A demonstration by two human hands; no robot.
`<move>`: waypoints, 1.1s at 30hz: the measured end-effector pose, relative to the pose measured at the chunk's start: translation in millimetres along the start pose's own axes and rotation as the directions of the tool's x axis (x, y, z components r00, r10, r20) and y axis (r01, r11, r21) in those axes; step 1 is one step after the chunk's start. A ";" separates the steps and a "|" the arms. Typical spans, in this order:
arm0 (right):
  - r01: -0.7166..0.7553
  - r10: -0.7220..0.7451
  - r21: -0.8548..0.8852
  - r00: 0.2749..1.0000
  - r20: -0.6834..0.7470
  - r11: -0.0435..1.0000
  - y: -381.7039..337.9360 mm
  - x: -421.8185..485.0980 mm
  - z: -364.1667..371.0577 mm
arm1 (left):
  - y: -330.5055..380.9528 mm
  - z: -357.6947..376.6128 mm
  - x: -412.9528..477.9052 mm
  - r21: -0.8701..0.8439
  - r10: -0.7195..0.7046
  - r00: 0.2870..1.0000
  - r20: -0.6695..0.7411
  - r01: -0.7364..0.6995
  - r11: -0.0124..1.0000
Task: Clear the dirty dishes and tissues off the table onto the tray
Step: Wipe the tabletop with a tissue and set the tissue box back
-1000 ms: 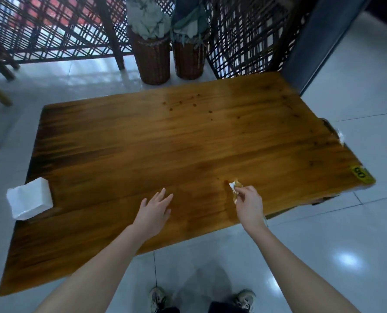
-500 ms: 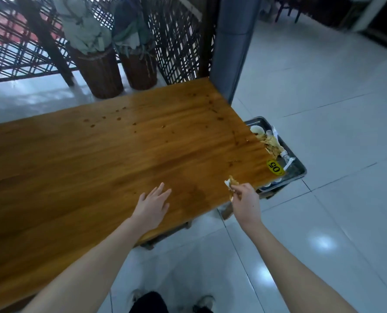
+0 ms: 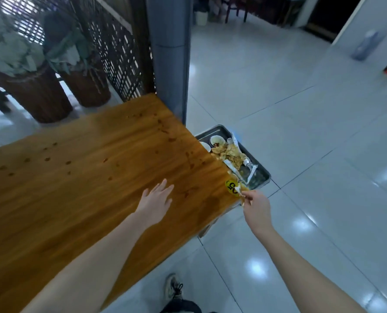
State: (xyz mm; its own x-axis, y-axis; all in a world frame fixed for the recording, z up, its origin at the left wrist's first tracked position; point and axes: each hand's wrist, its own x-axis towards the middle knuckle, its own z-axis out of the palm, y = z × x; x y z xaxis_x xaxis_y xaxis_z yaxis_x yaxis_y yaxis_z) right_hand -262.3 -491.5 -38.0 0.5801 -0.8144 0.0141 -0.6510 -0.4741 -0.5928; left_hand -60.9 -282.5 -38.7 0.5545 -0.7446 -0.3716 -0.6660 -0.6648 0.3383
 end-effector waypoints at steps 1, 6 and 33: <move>-0.008 0.008 -0.009 1.000 -0.016 1.000 3.9 13.1 -4.7 | 6.9 -5.4 11.3 -0.005 0.012 1.000 -0.009 -0.012 1.000; -0.020 0.019 -0.025 0.999 -0.040 0.999 16.1 75.7 -17.2 | 27.4 -25.1 58.0 -0.015 0.023 0.999 -0.038 -0.023 1.000; 0.561 -0.514 0.051 0.714 0.477 0.826 -108.1 261.6 76.8 | -7.2 -29.7 29.5 -0.332 -0.728 0.653 -0.211 0.652 0.681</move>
State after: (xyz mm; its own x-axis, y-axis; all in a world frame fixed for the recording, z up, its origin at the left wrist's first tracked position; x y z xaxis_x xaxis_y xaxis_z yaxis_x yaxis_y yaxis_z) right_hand -2.5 -627.6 -32.1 0.9816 -0.1781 -0.0693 -0.1878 -0.8316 -0.5227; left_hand -24.9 -301.5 -26.5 0.9517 -0.0147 -0.3067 0.0740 -0.9585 0.2753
